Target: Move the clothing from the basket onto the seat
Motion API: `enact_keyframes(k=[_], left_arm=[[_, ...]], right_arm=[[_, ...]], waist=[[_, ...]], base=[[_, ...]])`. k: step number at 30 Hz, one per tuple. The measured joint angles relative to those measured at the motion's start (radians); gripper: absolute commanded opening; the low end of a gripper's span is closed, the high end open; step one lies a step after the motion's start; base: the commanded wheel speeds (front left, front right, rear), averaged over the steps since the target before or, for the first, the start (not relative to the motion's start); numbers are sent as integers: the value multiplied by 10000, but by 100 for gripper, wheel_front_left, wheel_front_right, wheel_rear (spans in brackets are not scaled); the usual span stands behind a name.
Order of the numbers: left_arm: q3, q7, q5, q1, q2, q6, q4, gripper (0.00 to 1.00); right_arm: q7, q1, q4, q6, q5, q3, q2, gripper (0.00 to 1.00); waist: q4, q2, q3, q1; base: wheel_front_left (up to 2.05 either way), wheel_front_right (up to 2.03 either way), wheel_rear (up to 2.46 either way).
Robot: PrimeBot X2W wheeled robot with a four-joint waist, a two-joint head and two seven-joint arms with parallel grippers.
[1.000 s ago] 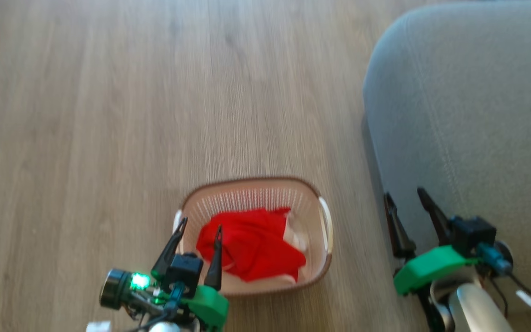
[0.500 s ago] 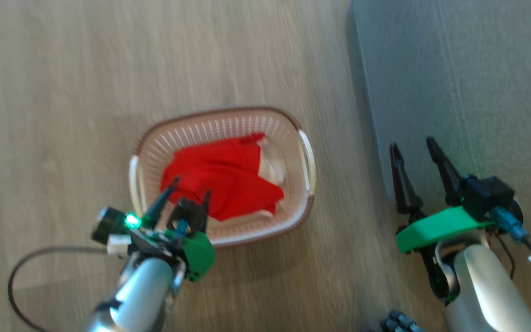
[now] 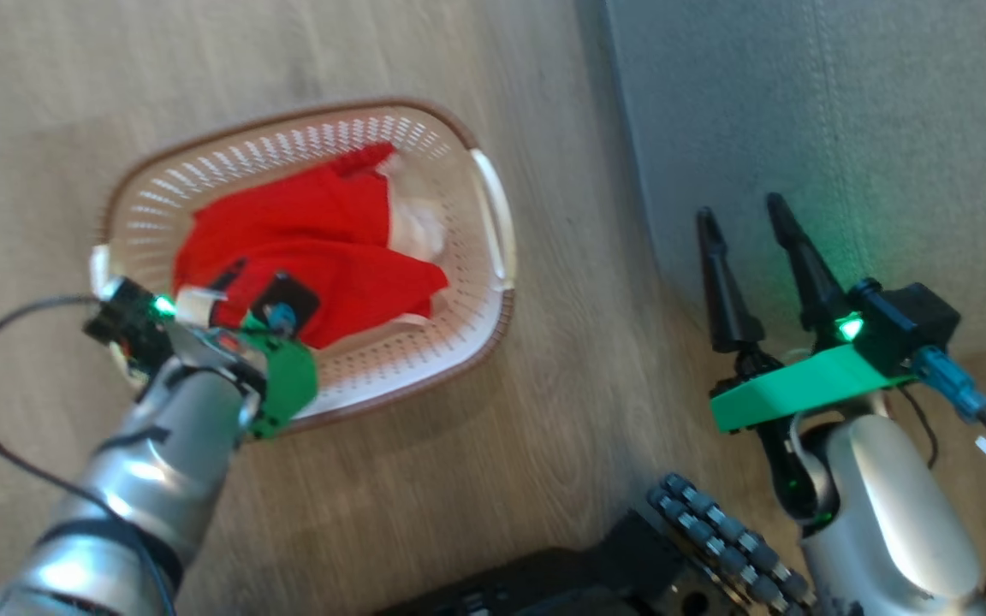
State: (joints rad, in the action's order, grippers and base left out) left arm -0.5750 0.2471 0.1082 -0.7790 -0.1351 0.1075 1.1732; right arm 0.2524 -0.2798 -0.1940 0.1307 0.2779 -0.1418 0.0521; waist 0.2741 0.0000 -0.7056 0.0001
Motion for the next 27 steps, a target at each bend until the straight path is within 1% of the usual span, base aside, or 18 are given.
enact_keyframes(k=[3, 4, 7, 10, 15, 21, 22, 23, 24, 27], left_arm=[[-105, -347, 136, -607, -113, 23, 663, 100], [-123, -497, 182, -775, -190, 33, 765, 100], [-113, -807, 176, -1178, -435, 274, 966, 100], [-165, -1256, 178, -1359, -598, 267, 1070, 100], [-362, -1981, 178, -1432, -673, 10, 1129, 100], [-464, -2719, 176, -1433, -734, -435, 1216, 100], [-477, -2734, 174, -1433, -736, -439, 1221, 80], [-483, -2736, 167, -1433, -734, -466, 1223, 33], [-493, -2736, 148, -1433, -734, -529, 1225, 0], [-497, -2721, 84, -1431, -727, -604, 1233, 0]], right_arm=[[0, -36, 109, 0, 198, -343, 0, 100], [0, -42, 146, 0, 280, -431, 0, 100], [0, -125, 226, 0, 506, -648, 0, 100], [2, -243, 309, 0, 640, -711, 0, 100], [2, -275, 320, 0, 754, -800, 0, 100], [2, -287, 384, 0, 755, -807, 0, 100], [2, -287, 389, 0, 754, -817, 0, 100], [2, -291, 389, 0, 754, -828, 0, 100], [2, -292, 389, 0, 754, -840, 0, 100], [2, -360, 374, 0, 754, -869, 0, 100]], waist=[[318, 0, -356, 0], [421, 0, -458, 0], [741, 0, -720, 0], [1015, 0, -940, -1], [1308, 0, -1218, -1], [1355, 0, -1309, -1], [1354, 0, -1308, -1], [1351, 0, -1305, -1], [1346, 0, -1299, -1], [1331, 0, -1251, -1]], base=[[0, 0, 0], [0, 0, 0], [0, 0, 0], [0, 0, 0], [0, 0, 0], [0, 0, 0], [0, 0, 0], [0, 0, 0], [0, 0, 0], [0, 0, 0]])
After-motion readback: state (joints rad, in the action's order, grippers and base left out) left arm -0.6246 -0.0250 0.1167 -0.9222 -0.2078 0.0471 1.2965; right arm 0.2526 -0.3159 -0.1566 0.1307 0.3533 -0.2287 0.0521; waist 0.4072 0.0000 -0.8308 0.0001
